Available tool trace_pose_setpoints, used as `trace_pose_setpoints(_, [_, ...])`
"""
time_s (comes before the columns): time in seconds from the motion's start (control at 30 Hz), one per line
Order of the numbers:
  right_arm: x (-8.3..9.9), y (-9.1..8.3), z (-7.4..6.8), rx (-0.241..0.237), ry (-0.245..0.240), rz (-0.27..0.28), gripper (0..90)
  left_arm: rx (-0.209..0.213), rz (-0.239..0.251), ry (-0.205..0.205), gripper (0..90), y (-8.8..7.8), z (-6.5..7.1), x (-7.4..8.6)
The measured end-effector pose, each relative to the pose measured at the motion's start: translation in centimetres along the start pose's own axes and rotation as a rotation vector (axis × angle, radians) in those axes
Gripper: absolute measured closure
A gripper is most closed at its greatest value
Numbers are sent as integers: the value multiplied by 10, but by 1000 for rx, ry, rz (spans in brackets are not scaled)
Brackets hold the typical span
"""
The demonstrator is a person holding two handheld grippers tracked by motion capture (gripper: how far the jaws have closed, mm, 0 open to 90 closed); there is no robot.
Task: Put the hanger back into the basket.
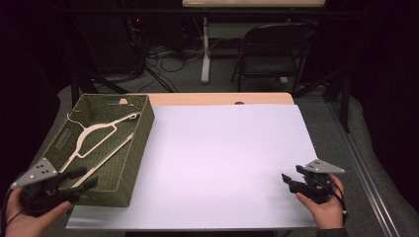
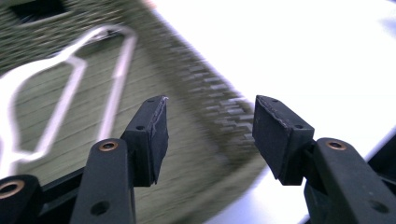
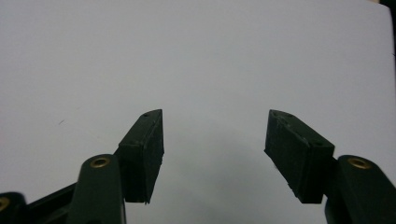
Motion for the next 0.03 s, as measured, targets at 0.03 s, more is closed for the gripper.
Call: trace_pose_setpoints(0.03, [0,-2,7,10,30,34,359,38,8,15,448,2,12,-1])
Point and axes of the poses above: each handheld gripper's, and its own axes: y roughly forward along the jaws, x roughly out of its underside, z roughly to its right, the point moved 10 cm from there along y, roughly forward along the jaws, and after that the axes turned 2 degrees about -x, right-handed, at the moved point
